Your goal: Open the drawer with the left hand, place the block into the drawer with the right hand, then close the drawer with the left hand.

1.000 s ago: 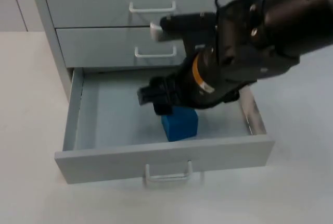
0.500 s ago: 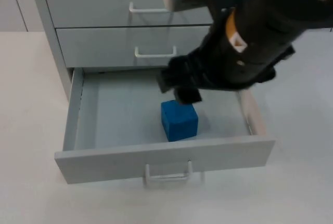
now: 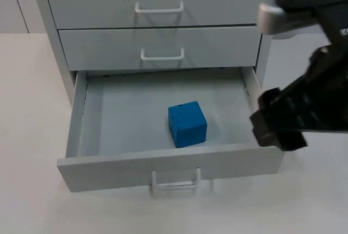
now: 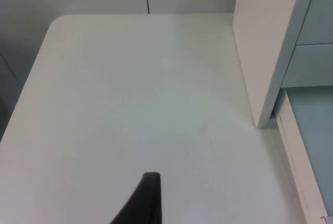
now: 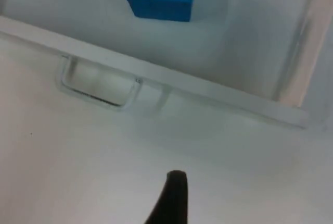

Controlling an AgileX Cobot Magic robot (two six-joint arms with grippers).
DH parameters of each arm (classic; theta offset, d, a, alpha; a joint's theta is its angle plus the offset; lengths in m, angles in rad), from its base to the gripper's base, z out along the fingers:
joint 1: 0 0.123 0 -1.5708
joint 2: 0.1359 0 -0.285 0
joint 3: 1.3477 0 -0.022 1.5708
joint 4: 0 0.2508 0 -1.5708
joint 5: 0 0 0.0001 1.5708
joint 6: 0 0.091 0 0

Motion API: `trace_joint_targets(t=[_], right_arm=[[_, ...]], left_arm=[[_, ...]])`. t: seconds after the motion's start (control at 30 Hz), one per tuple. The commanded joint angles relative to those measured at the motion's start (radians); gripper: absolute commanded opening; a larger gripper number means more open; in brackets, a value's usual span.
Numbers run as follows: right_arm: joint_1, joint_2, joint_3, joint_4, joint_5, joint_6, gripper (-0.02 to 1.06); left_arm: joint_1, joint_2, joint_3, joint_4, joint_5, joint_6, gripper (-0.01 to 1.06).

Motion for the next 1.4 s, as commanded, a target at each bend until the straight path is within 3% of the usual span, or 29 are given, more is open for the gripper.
trace_joint_targets(t=[0.0, 0.2, 0.33, 0.43, 0.5, 0.7, 0.77, 0.83, 1.1, 1.37], right_arm=[[-0.032, -0.068, 0.025, -0.001, 0.039, -0.019, 0.75], [-0.124, -0.156, 0.037, 0.01, 0.096, -0.063, 0.75], [-0.271, -0.271, 0.037, 0.133, 0.118, -0.222, 0.75], [-0.353, -0.337, 0.037, 0.185, 0.133, -0.287, 0.75], [-0.443, -0.413, 0.037, 0.185, 0.164, -0.328, 0.75], [-0.57, -0.518, 0.037, 0.193, 0.206, -0.391, 0.75], [-0.615, -0.564, 0.037, 0.244, 0.242, -0.465, 0.75], [-0.643, -0.612, 0.042, 0.291, 0.277, -0.519, 0.75], [-0.643, -0.766, 0.133, 0.287, 0.279, -0.524, 0.75], [-0.643, -0.888, 0.156, 0.287, 0.28, -0.607, 0.75]], left_arm=[[0.002, -0.003, 0.003, -0.026, -0.006, -0.009, 1.05], [0.002, -0.003, 0.003, -0.028, -0.006, -0.009, 1.05], [0.002, -0.003, 0.003, -0.028, -0.006, -0.009, 1.05], [0.002, -0.003, 0.003, -0.028, -0.006, -0.009, 1.05], [0.002, -0.003, 0.003, -0.034, -0.006, -0.009, 1.05], [0.002, -0.003, 0.003, -0.063, -0.006, -0.009, 1.05], [0.002, -0.003, 0.003, -0.063, -0.006, -0.009, 1.05], [0.002, -0.003, 0.003, -0.063, -0.006, -0.009, 1.05], [0.002, -0.003, 0.003, -0.063, -0.006, -0.009, 1.05], [0.002, -0.003, 0.003, -0.063, -0.006, -0.009, 1.05]])
